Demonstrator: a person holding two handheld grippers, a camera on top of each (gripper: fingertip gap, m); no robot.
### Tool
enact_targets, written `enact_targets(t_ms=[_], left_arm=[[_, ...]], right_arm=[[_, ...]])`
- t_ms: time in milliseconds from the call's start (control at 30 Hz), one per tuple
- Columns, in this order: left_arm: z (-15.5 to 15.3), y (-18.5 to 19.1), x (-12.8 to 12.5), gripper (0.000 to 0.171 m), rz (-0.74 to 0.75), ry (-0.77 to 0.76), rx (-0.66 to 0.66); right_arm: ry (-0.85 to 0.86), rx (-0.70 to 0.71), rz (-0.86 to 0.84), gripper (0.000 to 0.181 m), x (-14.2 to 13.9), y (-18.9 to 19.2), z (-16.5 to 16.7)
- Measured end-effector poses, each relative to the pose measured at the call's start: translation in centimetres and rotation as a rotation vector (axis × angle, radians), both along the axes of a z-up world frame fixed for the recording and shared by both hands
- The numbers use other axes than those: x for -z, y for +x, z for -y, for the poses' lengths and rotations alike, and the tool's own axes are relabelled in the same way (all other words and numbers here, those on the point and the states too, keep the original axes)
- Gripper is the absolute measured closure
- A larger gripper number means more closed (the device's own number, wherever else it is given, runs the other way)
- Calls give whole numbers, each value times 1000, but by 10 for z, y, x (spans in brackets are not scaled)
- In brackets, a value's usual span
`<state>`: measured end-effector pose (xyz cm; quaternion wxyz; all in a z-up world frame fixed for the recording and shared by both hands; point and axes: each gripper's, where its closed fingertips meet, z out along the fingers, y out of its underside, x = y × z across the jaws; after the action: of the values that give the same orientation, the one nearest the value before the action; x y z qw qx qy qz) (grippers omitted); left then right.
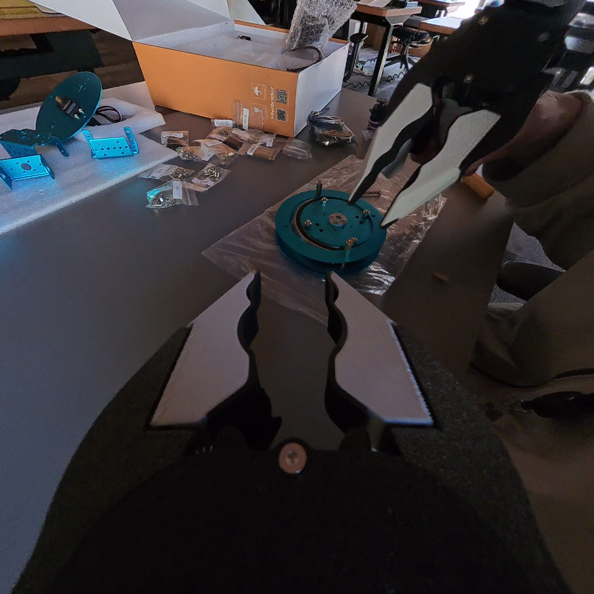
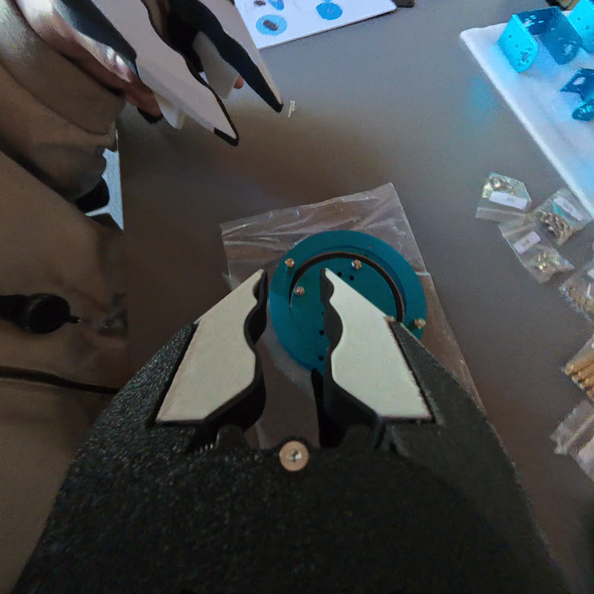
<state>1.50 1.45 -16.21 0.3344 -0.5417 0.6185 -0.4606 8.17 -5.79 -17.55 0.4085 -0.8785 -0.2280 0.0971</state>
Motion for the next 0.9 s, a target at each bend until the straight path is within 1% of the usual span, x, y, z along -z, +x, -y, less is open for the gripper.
enact_targets(t_ms=[67, 200, 267, 333, 467, 533, 700, 833, 900], left_arm=[[1, -5, 2, 133, -6, 14, -2], [1, -13, 9, 133, -19, 42, -9], [2, -15, 11, 133, -17, 27, -7], [2, -16, 12, 133, -19, 21, -6], [4, -13, 11, 133, -17, 17, 4], [6, -9, 11, 133, -18, 15, 15], [12, 10, 15, 134, -41, 28, 47], [16, 32, 10, 140, -17, 40, 65], [19, 44, 4, 141, 5, 67, 83]], right_arm=[[-36, -18, 64, 154, 11, -5, -10], [-141, -53, 135, 156, 37, -4, -14], [-137, -70, 84, 164, 35, -9, -18], [-171, -91, 71, 173, 38, -12, -16], [-169, -102, 58, 177, 38, -14, -18], [-193, -74, -19, 177, 33, -13, -22], [-85, 41, -348, 176, -5, 5, -40], [7, 76, -574, 177, -31, 15, -42], [26, 73, -695, 178, -42, 16, -41]])
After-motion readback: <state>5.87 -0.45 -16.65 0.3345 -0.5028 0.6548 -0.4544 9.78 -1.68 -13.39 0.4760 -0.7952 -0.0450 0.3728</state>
